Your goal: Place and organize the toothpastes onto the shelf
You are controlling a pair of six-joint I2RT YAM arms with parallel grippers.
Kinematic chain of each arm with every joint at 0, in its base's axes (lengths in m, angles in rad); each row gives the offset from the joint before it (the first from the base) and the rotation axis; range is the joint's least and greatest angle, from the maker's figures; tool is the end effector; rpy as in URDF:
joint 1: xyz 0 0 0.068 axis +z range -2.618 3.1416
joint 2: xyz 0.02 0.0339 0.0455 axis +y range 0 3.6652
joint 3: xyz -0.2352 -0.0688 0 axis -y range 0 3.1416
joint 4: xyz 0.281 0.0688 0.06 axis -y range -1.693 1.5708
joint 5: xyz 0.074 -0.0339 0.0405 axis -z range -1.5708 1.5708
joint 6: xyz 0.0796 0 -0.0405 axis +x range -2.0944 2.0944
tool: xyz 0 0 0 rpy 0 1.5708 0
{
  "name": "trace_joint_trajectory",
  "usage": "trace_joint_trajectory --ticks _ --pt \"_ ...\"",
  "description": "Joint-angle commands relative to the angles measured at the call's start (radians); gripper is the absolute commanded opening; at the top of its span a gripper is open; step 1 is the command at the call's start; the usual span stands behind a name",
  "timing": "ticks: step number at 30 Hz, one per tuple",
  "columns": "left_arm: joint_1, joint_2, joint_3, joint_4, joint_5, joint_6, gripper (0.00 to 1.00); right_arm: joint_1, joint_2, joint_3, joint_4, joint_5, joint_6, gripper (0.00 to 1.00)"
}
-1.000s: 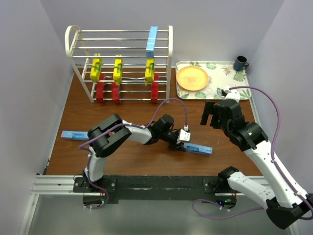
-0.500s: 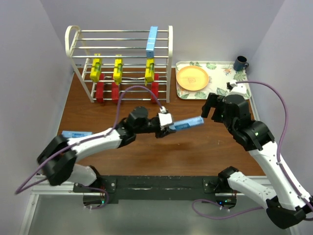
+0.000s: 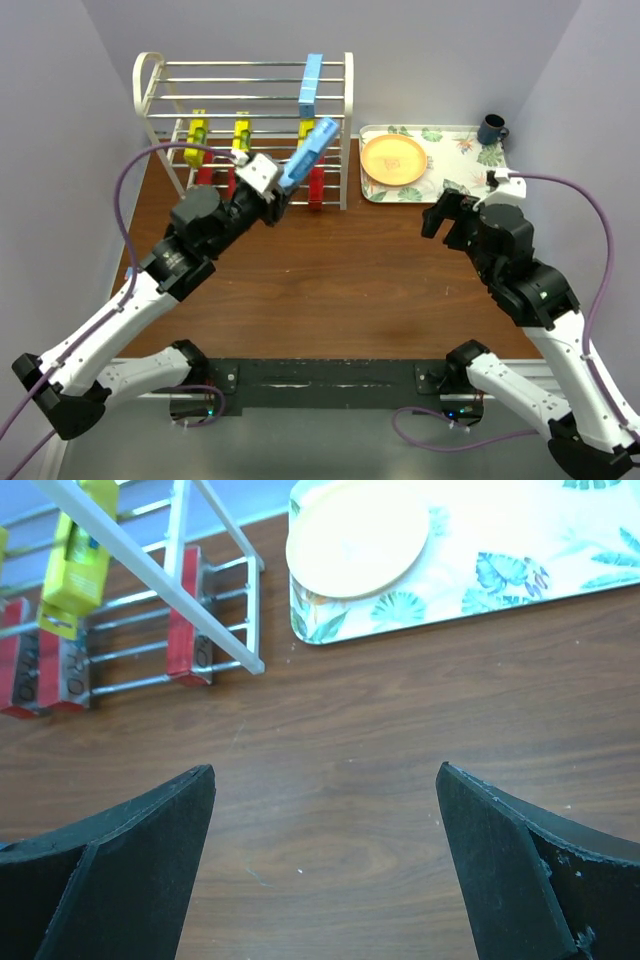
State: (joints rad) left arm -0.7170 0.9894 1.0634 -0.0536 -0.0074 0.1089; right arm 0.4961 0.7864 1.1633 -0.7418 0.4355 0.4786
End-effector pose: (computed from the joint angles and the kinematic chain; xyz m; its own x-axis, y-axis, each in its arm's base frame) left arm 0.2417 -0.2100 0.3938 0.0861 0.0691 -0.9939 0.6460 0.7556 0.1085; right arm 0.2179 0.0798 0.3870 -0.3177 0.3028 -0.8985 0.0691 0.9525 0.2966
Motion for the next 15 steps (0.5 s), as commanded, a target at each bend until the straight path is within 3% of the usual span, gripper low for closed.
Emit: trace_joint_trajectory --ticks 1,9,15 --pt "0.028 0.029 0.216 -0.123 -0.204 -0.025 0.08 -0.004 0.02 -0.03 0.044 -0.007 0.015 0.97" --pt "0.079 0.175 0.495 -0.224 -0.383 -0.075 0.08 -0.002 0.005 -0.063 0.047 -0.006 -0.014 0.98" --pt "0.174 0.325 0.662 -0.299 -0.37 -0.188 0.08 -0.004 -0.007 -0.085 0.068 -0.015 -0.051 0.98"
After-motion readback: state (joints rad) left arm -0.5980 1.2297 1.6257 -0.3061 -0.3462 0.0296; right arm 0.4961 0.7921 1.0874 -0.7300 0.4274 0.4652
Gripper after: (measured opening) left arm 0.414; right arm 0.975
